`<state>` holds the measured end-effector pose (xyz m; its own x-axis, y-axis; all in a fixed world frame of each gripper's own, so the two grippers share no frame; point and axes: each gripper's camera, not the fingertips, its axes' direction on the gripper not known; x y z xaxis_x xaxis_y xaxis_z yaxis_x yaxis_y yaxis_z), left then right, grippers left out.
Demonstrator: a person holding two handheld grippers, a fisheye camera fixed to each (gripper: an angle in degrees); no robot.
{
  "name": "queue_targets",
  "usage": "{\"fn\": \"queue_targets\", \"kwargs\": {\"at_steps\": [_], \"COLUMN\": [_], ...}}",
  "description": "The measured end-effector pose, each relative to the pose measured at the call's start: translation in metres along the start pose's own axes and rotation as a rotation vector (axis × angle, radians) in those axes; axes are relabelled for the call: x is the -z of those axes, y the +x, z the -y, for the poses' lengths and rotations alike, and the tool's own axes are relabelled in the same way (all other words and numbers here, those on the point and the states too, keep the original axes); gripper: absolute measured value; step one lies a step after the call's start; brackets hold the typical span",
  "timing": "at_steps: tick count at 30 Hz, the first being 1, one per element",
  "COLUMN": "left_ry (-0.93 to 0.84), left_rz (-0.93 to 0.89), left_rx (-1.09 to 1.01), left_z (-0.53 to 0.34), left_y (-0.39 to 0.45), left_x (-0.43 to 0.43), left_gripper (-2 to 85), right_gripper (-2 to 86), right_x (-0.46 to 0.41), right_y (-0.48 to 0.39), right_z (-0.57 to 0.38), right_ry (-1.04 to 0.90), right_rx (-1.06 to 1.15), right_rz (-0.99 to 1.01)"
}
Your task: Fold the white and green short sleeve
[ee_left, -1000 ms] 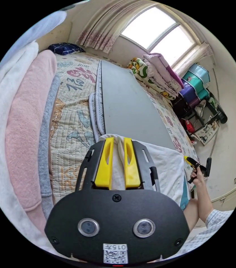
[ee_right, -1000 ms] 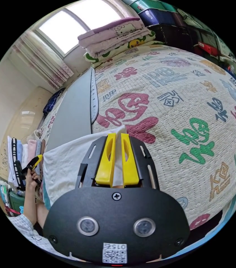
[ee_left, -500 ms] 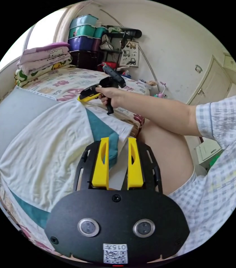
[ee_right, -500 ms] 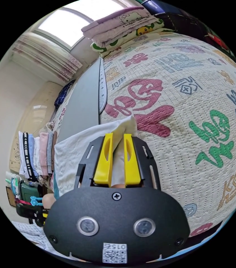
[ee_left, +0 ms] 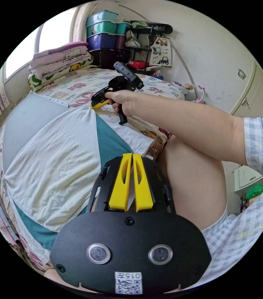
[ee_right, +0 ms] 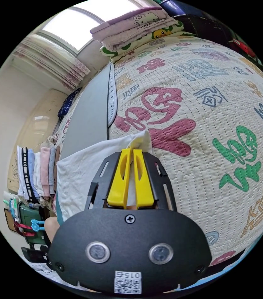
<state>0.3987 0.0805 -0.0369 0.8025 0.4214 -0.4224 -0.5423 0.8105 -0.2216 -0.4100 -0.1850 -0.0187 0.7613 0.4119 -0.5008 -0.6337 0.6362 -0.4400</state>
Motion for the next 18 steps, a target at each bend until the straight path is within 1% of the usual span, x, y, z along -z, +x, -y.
{"fn": "queue_targets", "kwargs": {"at_steps": [3,5,7,10,12,14,16,18], "left_ry": [-0.068,-0.063,-0.091,-0.026,0.037,0.057,0.064,0.045], "left_rz": [0.011,-0.002,-0.031,-0.059,-0.062,-0.048,-0.04,-0.058], "left_rx": [0.014,0.01,0.003,0.004,0.013,0.032,0.053,0.077], "left_z": [0.007,0.01,0.015,0.026,0.045,0.07,0.1,0.144], "left_y": [-0.001,-0.002,-0.005,-0.02,-0.044,-0.066,-0.088,-0.114], "left_x": [-0.016,-0.011,-0.006,0.022,0.045,0.052,0.053,0.043], "left_gripper": [0.5,1.7,4.4,7.0,7.2,7.4,7.6,7.9], "right_gripper": [2.3,3.6,4.6,6.1,7.1,7.5,8.2,8.9], "right_x": [-0.011,-0.01,0.007,0.055,0.081,0.087,0.08,0.055], "right_y": [0.01,0.017,0.02,0.021,0.034,0.045,0.055,0.072], "right_z": [-0.004,-0.006,-0.013,-0.05,-0.083,-0.106,-0.139,-0.181], "right_ry": [-0.006,-0.024,0.009,0.115,0.159,0.155,0.166,0.164], "right_rx": [0.011,0.005,0.039,0.136,0.118,0.09,0.044,-0.033], "right_rz": [0.005,0.01,0.028,0.059,0.08,0.114,0.113,0.097]}}
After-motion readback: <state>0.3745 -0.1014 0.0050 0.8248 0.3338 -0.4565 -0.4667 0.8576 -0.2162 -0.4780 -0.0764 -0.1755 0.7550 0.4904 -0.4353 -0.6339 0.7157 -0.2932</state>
